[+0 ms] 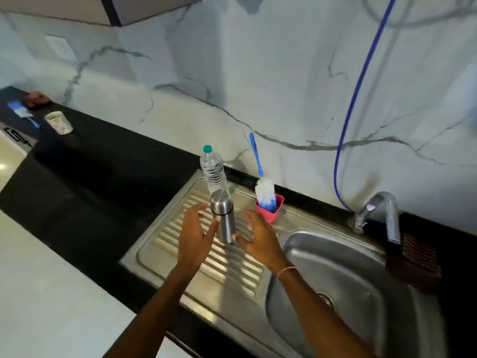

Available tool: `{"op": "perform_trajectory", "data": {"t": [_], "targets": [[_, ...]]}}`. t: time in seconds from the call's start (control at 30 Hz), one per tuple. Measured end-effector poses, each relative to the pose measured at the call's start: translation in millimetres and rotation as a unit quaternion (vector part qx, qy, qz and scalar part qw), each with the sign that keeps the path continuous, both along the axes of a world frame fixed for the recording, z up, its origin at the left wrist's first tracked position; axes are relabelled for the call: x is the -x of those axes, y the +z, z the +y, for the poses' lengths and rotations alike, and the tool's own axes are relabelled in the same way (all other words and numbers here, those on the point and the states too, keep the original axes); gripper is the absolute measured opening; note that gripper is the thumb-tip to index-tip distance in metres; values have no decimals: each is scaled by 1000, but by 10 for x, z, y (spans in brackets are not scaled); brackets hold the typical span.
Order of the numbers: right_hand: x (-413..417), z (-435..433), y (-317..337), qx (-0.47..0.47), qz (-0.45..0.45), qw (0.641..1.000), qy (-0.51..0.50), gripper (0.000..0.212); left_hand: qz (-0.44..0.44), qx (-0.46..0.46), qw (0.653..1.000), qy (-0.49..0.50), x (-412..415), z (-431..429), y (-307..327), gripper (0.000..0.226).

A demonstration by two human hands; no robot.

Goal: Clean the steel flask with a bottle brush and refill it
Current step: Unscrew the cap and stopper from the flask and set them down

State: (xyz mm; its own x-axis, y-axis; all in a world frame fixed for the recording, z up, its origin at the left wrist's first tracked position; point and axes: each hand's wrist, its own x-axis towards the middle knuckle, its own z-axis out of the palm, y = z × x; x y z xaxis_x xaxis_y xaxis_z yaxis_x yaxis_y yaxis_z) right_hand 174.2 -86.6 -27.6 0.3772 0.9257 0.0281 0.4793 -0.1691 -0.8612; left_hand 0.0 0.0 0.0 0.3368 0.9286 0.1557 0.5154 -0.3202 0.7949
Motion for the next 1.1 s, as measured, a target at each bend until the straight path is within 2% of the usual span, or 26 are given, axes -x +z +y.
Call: {"op": "perform_trajectory", "data": {"t": [0.13,0.2,0.33,0.5,0.63,0.73,0.83,0.9,0.97,1.0,1.1], "targets": [[64,285,-126,27,56,998,-23,89,-62,25,997,-34,-78,275,-43,67],[71,394,-216,35,65,997,-30,92,-77,34,995,-52,-119,378,-79,67],[118,529,-274,35,79,996,-33,80,-99,45,989,-99,-207,526,-168,66],[124,721,-333,71,126,988,-46,69,-116,83,984,-106,-404,685,-293,77],[133,857,-335,101,152,983,-29,79,-130,69,983,-114,-564,771,-257,61],[128,872,-299,107,158,981,-28,87,-149,91,979,-110,-636,818,-157,53],[129,753,-16,83,165,982,-29,74,-196,144,959,-148,-645,825,57,53],[91,600,210,51,208,977,-18,63,-221,191,937,-194,-672,749,351,52],[40,401,453,22,267,963,11,59,-258,250,892,-276,-736,648,692,49],[6,289,571,6,301,953,30,62,-275,287,855,-333,-775,601,861,48],[-81,-71,900,-27,404,908,104,72,-291,401,704,-509,-887,464,1276,53]]}}
